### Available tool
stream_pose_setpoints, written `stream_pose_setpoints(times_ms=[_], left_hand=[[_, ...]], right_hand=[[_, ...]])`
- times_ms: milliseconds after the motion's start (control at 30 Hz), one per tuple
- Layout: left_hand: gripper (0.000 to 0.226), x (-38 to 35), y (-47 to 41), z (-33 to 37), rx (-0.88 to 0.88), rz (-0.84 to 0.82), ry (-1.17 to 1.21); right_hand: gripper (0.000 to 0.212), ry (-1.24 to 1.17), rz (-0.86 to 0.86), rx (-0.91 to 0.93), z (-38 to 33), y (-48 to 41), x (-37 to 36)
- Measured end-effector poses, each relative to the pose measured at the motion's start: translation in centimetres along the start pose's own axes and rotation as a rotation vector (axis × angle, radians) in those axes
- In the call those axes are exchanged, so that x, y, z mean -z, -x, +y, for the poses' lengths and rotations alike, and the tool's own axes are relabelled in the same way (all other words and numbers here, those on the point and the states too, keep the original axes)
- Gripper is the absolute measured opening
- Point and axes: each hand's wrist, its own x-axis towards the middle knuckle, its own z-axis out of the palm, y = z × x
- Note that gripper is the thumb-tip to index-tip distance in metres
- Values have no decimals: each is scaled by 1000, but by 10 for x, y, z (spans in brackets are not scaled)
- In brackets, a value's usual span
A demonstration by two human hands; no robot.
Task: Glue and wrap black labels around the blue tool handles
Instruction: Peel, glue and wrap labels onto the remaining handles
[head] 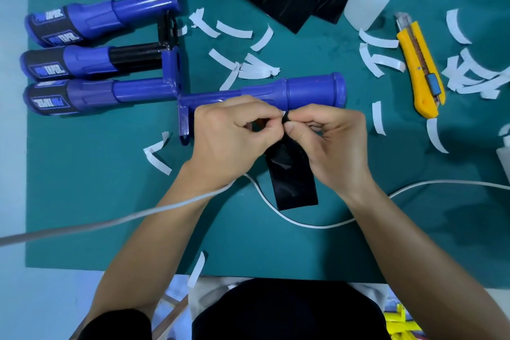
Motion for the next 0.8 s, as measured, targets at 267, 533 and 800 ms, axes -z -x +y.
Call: stream_pose_setpoints(times_ms=[267, 533, 800], left_hand=[[13, 2, -2, 3, 96, -36, 126], [16, 2, -3, 4, 126, -47, 152], [16, 1, -5, 4, 177, -36, 166]], right_hand=[[20, 8, 11, 3, -2, 1, 3], [13, 62, 31, 30, -3, 3, 2], [16, 84, 53, 26, -3, 3, 0]])
